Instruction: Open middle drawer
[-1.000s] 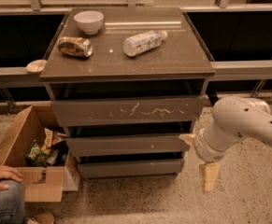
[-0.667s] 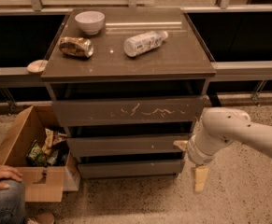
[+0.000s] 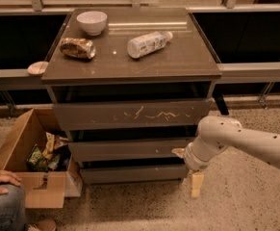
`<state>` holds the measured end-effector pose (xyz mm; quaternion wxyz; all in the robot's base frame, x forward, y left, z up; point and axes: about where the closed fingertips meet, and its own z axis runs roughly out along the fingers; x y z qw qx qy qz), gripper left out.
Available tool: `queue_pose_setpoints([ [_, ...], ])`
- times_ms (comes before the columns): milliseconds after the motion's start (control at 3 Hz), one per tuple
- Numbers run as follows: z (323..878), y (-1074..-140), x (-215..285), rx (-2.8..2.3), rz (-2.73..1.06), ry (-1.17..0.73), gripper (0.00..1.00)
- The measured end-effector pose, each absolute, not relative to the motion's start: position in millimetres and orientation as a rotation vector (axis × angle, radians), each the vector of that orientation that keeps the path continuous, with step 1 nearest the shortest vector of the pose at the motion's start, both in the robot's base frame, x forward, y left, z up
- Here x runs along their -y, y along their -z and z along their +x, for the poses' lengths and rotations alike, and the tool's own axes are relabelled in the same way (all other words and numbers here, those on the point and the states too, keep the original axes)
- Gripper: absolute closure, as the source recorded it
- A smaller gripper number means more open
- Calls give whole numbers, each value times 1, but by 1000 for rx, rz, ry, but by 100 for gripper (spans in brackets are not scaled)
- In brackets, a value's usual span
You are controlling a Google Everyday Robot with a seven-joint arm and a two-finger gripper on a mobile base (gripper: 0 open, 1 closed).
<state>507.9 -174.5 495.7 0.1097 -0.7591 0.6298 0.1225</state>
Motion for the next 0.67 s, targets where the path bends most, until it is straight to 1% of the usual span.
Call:
queue_pose_setpoints([
  [667,569,-491,167,-1719,-2146,-283,0],
])
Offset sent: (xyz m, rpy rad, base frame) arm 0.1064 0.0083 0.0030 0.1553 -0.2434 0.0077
